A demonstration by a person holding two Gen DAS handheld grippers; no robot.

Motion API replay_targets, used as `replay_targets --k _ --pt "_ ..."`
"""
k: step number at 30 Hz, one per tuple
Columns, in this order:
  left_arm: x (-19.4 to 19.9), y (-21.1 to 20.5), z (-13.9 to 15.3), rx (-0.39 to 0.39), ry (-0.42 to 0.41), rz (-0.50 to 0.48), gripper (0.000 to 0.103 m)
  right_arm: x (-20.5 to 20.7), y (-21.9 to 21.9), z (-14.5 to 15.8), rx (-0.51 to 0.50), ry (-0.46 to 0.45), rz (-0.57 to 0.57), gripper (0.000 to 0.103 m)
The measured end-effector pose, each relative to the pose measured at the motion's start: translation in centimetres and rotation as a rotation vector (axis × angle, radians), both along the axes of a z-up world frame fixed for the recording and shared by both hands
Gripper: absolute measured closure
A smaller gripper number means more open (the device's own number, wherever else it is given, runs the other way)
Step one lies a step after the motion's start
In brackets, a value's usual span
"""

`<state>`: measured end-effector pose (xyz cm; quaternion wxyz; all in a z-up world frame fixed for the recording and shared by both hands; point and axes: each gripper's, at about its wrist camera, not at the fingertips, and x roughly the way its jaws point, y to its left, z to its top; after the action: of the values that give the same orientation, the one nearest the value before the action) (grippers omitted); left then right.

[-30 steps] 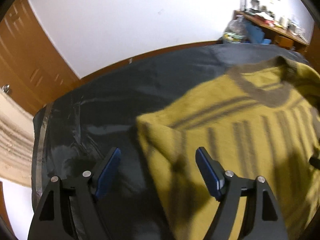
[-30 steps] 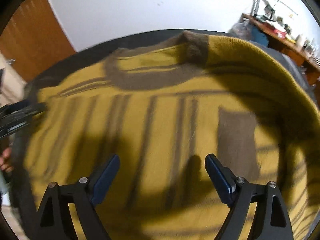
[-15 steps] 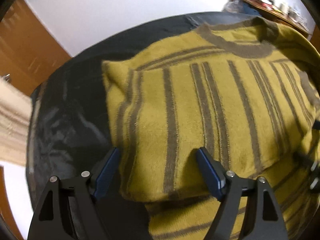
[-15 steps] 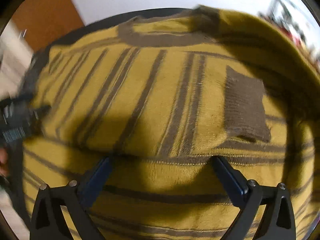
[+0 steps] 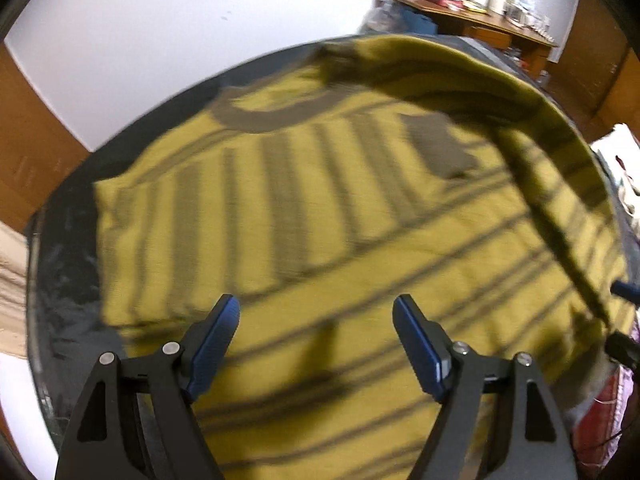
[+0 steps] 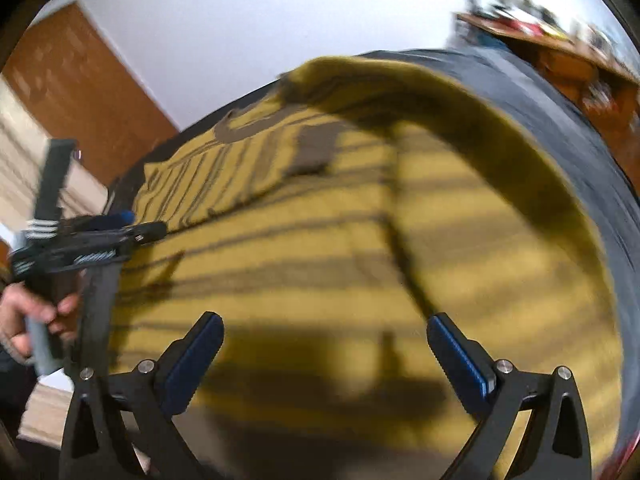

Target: Fold clothes

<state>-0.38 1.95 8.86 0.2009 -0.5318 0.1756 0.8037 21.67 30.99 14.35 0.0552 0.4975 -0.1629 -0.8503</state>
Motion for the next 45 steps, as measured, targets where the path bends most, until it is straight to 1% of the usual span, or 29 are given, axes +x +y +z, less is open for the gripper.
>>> replay_targets --k 3,8,10,11,13,15,18,20,23,25,26,28,30,33,35,37,39,40,43,45 --pt "1.6 2.8 0.1 0.022 -0.013 -0.045 0.021 5.9 4.8 -0.5 -0.087 -0.041 -0.130 0.000" --pt "4.0 6.9 0.6 0.026 0.001 -0.122 0.020 16.1 12.6 -1.4 -0.205 -0.075 -0.404 0.000" --pt "4.8 8.1 0.8 0.033 -0.002 -0.141 0.020 18.8 15.0 -1.6 -0.213 -0.071 -0.487 0.003" --pt "5.3 8.7 0.8 0.036 -0.004 -0.150 0.020 19.7 16.0 -1.5 -0.208 -0.065 -0.506 0.004" --pt "6.1 9.7 0.9 0.031 -0.006 -0.171 0.020 20.2 17.4 -0.8 -0.175 -0.036 -0.505 0.006" --pt "7.0 10.5 0.9 0.024 -0.008 -0.190 0.020 19.9 18.1 -0.1 -0.112 -0.010 -0.465 0.006" --pt "8.1 11.2 1.1 0.013 -0.009 -0.212 0.020 18.2 18.6 -0.2 -0.035 -0.004 -0.411 0.006" --pt "8.6 11.5 1.1 0.006 -0.007 -0.221 0.020 17.5 19.4 -0.7 -0.034 -0.010 -0.393 0.006" --pt "9.0 11.3 1.2 0.002 -0.007 -0.220 0.020 16.6 19.5 -1.4 -0.041 -0.025 -0.356 0.011" --pt "9.0 10.9 1.1 -0.002 -0.009 -0.211 0.020 16.1 19.2 -2.2 -0.041 -0.048 -0.337 0.022" --pt "9.0 10.7 0.9 -0.005 -0.012 -0.205 0.020 15.9 19.1 -2.6 -0.042 -0.059 -0.327 0.025" --pt "9.0 10.5 0.7 -0.010 -0.017 -0.191 0.020 15.4 18.9 -3.4 -0.043 -0.082 -0.308 0.036" --pt "9.0 10.1 0.5 -0.013 -0.021 -0.179 0.020 15.0 18.7 -4.2 -0.043 -0.104 -0.289 0.040" --pt "9.1 9.9 0.3 -0.013 -0.028 -0.163 0.020 14.8 18.3 -4.4 -0.075 -0.115 -0.262 0.046" --pt "9.1 9.9 0.2 -0.013 -0.032 -0.157 0.020 15.0 18.3 -4.5 -0.118 -0.115 -0.247 0.048" --pt "9.3 10.0 0.3 -0.013 -0.031 -0.157 0.020 15.2 18.3 -4.6 -0.187 -0.112 -0.234 0.056" --pt "9.5 10.2 0.3 -0.016 -0.031 -0.159 0.020 15.5 18.4 -4.7 -0.239 -0.102 -0.221 0.059" --pt "9.6 10.3 0.3 -0.017 -0.031 -0.160 0.020 15.7 18.3 -4.7 -0.266 -0.092 -0.208 0.065" --pt "9.8 10.5 0.1 -0.022 -0.036 -0.161 0.020 15.3 17.9 -4.8 -0.307 -0.089 -0.185 0.065" --pt "9.9 10.7 0.0 -0.026 -0.040 -0.165 0.020 14.8 17.3 -5.1 -0.304 -0.101 -0.168 0.065"
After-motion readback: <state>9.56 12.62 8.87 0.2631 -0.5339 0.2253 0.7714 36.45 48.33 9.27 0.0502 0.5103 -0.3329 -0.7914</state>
